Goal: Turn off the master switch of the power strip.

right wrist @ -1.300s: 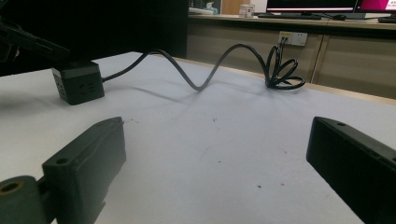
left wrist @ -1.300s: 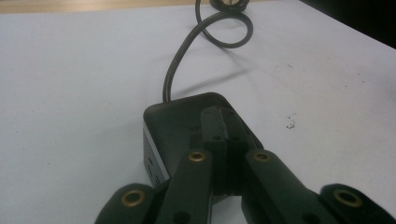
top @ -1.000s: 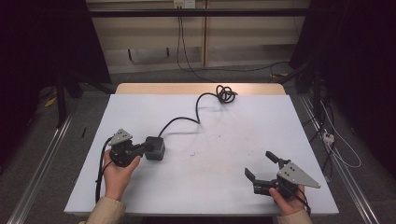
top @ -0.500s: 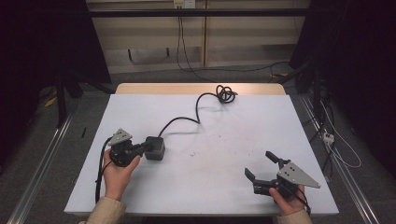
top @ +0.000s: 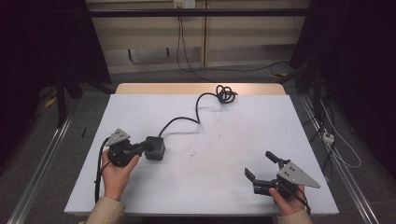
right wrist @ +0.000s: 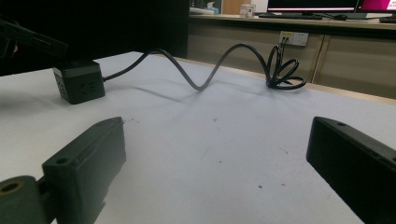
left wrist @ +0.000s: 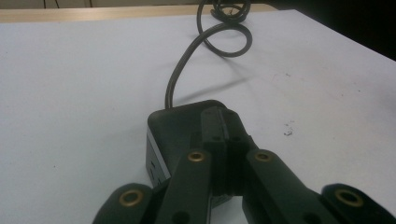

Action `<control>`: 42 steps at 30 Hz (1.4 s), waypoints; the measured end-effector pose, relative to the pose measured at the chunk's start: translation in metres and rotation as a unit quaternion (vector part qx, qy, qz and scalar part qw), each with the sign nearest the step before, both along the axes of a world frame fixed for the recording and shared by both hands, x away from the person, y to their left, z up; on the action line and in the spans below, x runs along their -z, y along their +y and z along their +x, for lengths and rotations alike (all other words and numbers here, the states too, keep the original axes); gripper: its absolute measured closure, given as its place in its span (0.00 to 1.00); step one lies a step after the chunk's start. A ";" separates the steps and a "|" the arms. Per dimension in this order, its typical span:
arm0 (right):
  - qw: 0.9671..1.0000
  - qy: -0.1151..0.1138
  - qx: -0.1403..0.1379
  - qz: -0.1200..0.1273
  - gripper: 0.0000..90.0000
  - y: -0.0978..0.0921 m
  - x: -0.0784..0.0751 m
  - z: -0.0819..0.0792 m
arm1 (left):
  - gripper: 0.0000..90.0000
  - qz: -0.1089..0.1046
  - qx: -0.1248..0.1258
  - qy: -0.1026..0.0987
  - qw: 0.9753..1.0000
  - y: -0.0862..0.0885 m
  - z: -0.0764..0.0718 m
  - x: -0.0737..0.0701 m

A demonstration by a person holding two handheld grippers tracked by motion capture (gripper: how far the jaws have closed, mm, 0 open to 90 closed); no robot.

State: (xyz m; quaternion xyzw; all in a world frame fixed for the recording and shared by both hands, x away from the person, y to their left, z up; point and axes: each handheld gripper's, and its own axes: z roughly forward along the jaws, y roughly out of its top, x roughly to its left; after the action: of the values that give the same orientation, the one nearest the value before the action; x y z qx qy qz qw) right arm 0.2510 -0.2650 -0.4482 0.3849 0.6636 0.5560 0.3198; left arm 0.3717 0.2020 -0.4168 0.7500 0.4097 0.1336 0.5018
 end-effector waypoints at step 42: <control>1.000 -0.002 -0.003 -0.003 0.05 0.001 -0.001 0.000 | 0.55 -0.025 0.016 0.006 1.000 0.004 -0.003 -0.010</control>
State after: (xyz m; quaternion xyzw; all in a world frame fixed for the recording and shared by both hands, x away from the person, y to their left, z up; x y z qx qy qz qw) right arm 0.2514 -0.2635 -0.4475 0.3807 0.6661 0.5556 0.3205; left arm 0.3683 0.2061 -0.4071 0.7441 0.4040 0.1110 0.5203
